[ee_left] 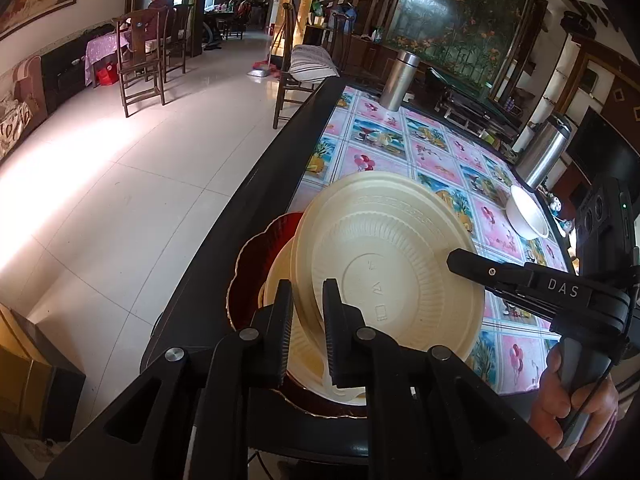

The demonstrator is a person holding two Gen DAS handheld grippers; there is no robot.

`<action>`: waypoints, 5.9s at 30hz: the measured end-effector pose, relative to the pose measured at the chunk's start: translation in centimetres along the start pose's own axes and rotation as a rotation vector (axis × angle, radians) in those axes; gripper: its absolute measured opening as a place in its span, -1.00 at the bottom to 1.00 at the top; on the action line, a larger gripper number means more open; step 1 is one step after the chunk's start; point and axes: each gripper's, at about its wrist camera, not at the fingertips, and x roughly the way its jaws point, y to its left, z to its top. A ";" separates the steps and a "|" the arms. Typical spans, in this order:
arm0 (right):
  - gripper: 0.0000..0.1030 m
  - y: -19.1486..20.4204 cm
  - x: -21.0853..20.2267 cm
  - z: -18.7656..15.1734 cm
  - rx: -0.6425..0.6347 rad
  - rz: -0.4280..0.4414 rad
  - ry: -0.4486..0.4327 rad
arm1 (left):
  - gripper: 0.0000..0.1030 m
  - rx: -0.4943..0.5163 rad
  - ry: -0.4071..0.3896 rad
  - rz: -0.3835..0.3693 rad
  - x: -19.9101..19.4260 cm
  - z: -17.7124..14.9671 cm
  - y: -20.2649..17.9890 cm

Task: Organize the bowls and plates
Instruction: 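Lower the beige bowl onto the stacked plates with the left tool, then open the left tool and pull it back from the beige bowl, then move the left tool to the white bowl while the right tool approaches its rim, then close the left tool on the white bowl rim while the right tool grips it too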

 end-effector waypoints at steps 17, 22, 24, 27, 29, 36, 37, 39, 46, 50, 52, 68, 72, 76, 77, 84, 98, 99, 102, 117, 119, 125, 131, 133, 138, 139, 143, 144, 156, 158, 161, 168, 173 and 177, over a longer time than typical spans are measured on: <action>-0.72 0.2 2.8 -1.3 -0.010 -0.018 0.055 | -0.77 -0.058 0.047 -0.038 0.3 -1.0 2.1; -0.72 0.2 2.9 -1.4 -0.012 -0.017 0.051 | -0.72 -0.062 0.063 -0.048 0.6 -1.2 2.3; -0.76 0.1 2.9 -1.4 -0.010 -0.014 0.049 | -0.72 -0.066 0.062 -0.052 0.4 -1.1 2.4; -0.78 0.0 2.8 -1.5 -0.012 -0.012 0.050 | -0.72 -0.046 0.031 -0.032 -0.8 -1.1 2.1; -0.78 0.1 2.8 -1.5 -0.017 -0.019 0.045 | -0.72 -0.027 0.001 -0.006 -1.9 -1.0 2.0; -0.71 0.0 2.5 -1.5 -0.016 -0.023 0.039 | -0.71 -0.015 -0.060 0.027 -3.6 -0.4 2.0; -0.69 0.0 2.4 -1.5 -0.016 -0.019 0.042 | -0.71 -0.011 -0.059 0.025 -3.6 -0.3 1.8; -0.42 0.0 1.9 -1.4 -0.008 -0.002 0.032 | -0.71 0.000 -0.052 0.018 -3.3 -0.3 1.2; -0.11 -1.2 -1.2 -0.5 0.000 0.007 -0.070 | -0.71 0.052 -0.018 -0.010 -2.1 -0.5 -1.5; -0.11 -4.2 -1.7 -0.2 0.066 -0.019 -0.073 | -0.71 0.102 0.006 -0.039 -1.5 -0.5 -4.1; -0.11 -6.0 -1.8 -0.2 0.106 -0.027 -0.068 | -0.71 0.144 0.018 -0.057 -1.2 -0.6 -5.9; -0.10 -19.2 -7.6 -1.2 0.331 -0.103 -0.138 | -0.71 0.465 0.325 -0.215 6.9 -7.8 -21.7; -0.10 -22.2 -9.9 -1.8 0.382 -0.124 -0.178 | -0.71 0.523 0.363 -0.218 7.8 -8.7 -24.3; -0.10 -24.8 -12.2 -2.0 0.413 -0.147 -0.218 | -0.71 0.583 0.364 -0.204 8.6 -8.5 -26.9; -0.10 -25.3 -12.8 -2.0 0.420 -0.152 -0.225 | -0.71 0.596 0.361 -0.202 8.9 -8.1 -27.5; -0.10 -28.6 -17.0 0.1 0.451 -0.201 -0.300 | -0.71 0.560 0.361 -0.224 12.1 -1.8 -32.5; -0.10 -38.7 -21.0 12.0 0.636 -0.138 -0.473 | -0.44 0.207 0.296 -0.306 21.9 10.9 -40.0; -0.10 -39.3 -20.8 12.5 0.646 -0.147 -0.475 | -0.44 0.195 0.295 -0.302 22.5 11.0 -39.9; -0.10 -40.6 -20.0 13.1 0.646 -0.146 -0.483 | -0.44 0.169 0.300 -0.299 24.0 11.0 -39.6; -0.10 -41.3 -19.4 11.9 0.630 -0.133 -0.485 | -0.44 0.109 0.317 -0.361 25.3 11.5 -38.5; -0.10 -41.0 -19.0 12.0 0.614 -0.137 -0.471 | -0.44 0.104 0.321 -0.367 25.6 11.5 -38.4; -0.10 -40.8 -18.0 12.0 0.610 -0.162 -0.460 | -0.44 0.099 0.309 -0.364 26.4 11.0 -38.8; -0.10 -40.8 -17.8 12.0 0.604 -0.156 -0.477 | -0.44 0.139 0.275 -0.349 26.2 10.4 -39.7; -0.10 -40.9 -17.8 12.0 0.602 -0.165 -0.480 | -0.44 0.149 0.262 -0.346 26.0 10.4 -39.8; -0.10 -40.9 -17.5 12.1 0.589 -0.182 -0.496 | -0.44 0.144 0.245 -0.325 26.1 10.5 -39.5; -0.11 -40.8 -17.4 12.1 0.582 -0.188 -0.495 | -0.44 0.140 0.249 -0.325 26.3 10.5 -39.4; -0.16 -40.7 -16.7 12.2 0.585 -0.181 -0.479 | -0.44 0.130 0.251 -0.323 26.6 10.6 -39.1; -0.16 -40.7 -16.7 12.2 0.584 -0.183 -0.478 | -0.44 0.128 0.252 -0.323 26.7 10.6 -39.1; -0.28 -40.3 -16.4 12.2 0.571 -0.224 -0.484 | -0.44 0.182 0.218 -0.291 26.3 9.8 -40.1; -0.35 -40.3 -16.3 12.3 0.568 -0.231 -0.480 | -0.44 0.193 0.205 -0.284 26.1 9.8 -40.3; -0.47 -40.2 -16.2 12.3 0.565 -0.240 -0.477 | -0.44 0.202 0.194 -0.274 26.2 9.7 -40.4; -0.62 -39.9 -16.0 12.2 0.556 -0.260 -0.471 | -0.44 0.222 0.193 -0.262 26.4 9.4 -40.7; -0.67 -40.0 -16.0 12.2 0.555 -0.265 -0.474 | -0.44 0.231 0.185 -0.254 26.4 9.3 -40.8; -0.76 -40.0 -15.9 12.2 0.556 -0.268 -0.472 | -0.44 0.237 0.186 -0.247 26.6 9.2 -40.8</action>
